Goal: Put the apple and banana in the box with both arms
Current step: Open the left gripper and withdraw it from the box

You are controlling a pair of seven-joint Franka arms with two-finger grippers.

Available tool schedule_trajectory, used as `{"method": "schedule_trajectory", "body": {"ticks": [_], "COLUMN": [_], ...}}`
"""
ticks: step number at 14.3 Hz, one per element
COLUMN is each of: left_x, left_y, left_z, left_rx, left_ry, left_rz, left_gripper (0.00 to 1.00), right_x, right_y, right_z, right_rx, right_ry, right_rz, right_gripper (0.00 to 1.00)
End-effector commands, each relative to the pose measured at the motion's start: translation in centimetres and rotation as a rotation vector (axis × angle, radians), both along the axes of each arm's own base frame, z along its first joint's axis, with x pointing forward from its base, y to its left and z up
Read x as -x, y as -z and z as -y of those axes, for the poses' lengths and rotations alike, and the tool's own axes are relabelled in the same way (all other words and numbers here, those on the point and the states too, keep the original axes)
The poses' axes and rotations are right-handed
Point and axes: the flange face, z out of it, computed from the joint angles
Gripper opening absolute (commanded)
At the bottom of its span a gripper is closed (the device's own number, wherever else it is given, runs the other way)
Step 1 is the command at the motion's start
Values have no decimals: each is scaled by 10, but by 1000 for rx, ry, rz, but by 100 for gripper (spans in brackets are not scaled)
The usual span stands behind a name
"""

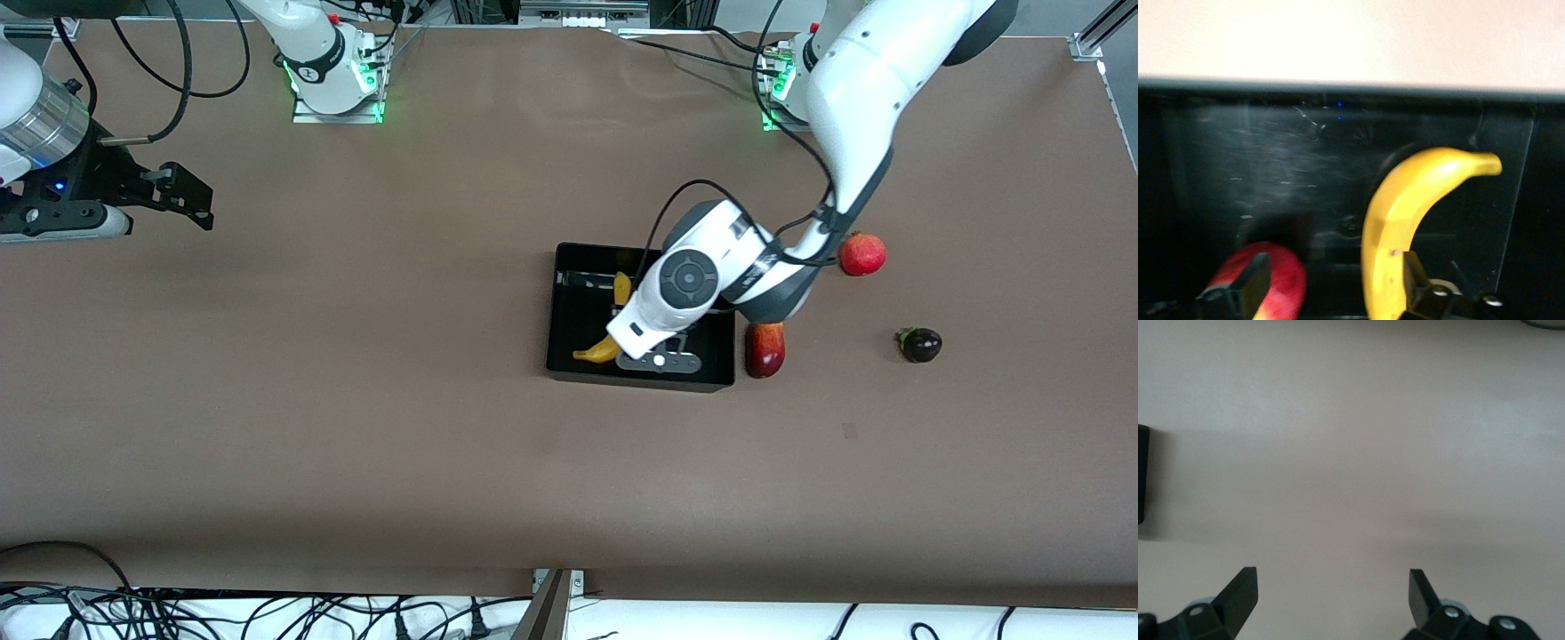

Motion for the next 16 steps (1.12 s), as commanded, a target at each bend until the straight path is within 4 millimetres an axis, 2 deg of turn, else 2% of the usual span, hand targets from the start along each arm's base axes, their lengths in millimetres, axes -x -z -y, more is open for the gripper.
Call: {"method": "schedule_trajectory", "body": {"ticks": [1,3,5,7,8,9,10,11,13,14,16], "left_x": [-16,-30,-38,-40,-36,-33,-26,-16,-2,9,50], "left_y": [-90,-138,-186,-221,-244,-264,-280,-295,-308,-313,-326], "left_z": [-59,-104,-148,-184,-194,-219,-256,-282,-324,-340,-348], "left_rx": [-59,-73,-104,-104,-109,-123,-143,-81,7,-4,-19], "left_ry": [1,32,71,134,190,206,189,167,87,75,97], "left_rz": [68,94,48,-9,13,35,42,49,56,82,165], "left_gripper": [100,100,100,100,100,100,100,100,100,100,100], "right_x": [1,0,1,1,1,1,1,1,1,1,0], "right_y": [-8,-8,-9,-9,-9,-9,-9,-9,-9,-9,-8], "right_z": [-1,0,0,-1,-1,-1,-1,-1,-1,-1,0], "right_rx": [-26,-26,-26,-26,-26,-26,-26,-26,-26,-26,-27], "right_ry": [8,9,6,1,1,3,1,3,3,3,4], "right_rz": [14,17,17,17,15,17,17,18,17,18,18], "right_gripper": [100,100,100,100,100,100,100,100,100,100,100]}}
